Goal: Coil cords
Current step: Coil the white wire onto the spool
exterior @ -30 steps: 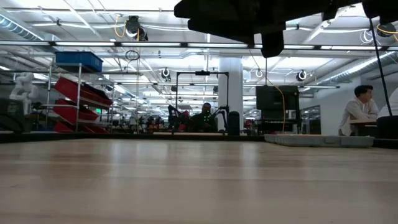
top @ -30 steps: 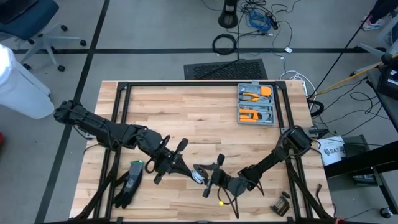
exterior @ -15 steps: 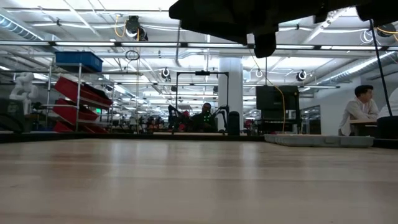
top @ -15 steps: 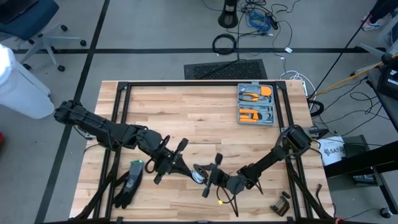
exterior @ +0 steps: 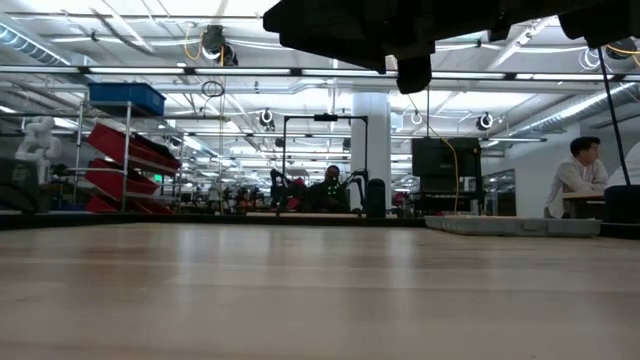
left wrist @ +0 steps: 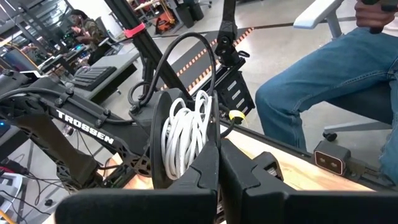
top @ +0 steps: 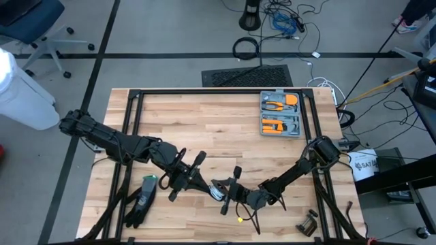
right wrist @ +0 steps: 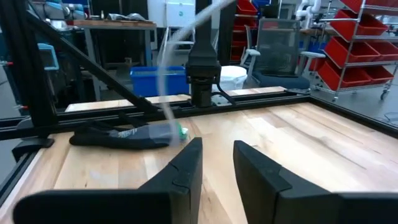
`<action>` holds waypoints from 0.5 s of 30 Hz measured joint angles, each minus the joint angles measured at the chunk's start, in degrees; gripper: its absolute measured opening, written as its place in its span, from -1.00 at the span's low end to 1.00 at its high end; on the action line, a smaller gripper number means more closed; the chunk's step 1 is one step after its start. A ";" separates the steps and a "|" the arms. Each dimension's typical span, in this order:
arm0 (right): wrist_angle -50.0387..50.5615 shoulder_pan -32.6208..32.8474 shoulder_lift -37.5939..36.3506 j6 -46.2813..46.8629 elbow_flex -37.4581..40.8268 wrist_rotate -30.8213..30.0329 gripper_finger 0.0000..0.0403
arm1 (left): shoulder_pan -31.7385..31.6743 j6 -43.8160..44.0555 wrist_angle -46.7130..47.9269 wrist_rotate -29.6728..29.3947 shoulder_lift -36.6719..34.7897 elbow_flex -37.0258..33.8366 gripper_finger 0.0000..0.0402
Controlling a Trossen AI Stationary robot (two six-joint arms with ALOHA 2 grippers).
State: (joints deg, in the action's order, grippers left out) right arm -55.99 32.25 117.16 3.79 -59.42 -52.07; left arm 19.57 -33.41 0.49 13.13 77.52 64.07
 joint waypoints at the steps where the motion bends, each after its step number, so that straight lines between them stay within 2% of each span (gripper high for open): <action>1: -0.01 0.00 0.00 0.00 0.00 0.04 -0.62 | 0.00 0.00 -0.02 0.00 0.00 0.00 -1.00; 8: -1.25 0.00 0.00 -1.05 0.01 2.95 -0.61 | 0.00 0.00 -0.02 0.00 0.00 0.00 -1.00; 15: -1.70 -0.07 -0.02 -1.58 0.02 2.95 -0.57 | 0.00 0.00 -0.02 -0.02 0.00 0.00 -1.00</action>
State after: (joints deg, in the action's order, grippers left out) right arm -57.69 32.18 117.14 2.21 -59.40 -49.12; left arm 19.57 -33.41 0.47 13.10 77.52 64.07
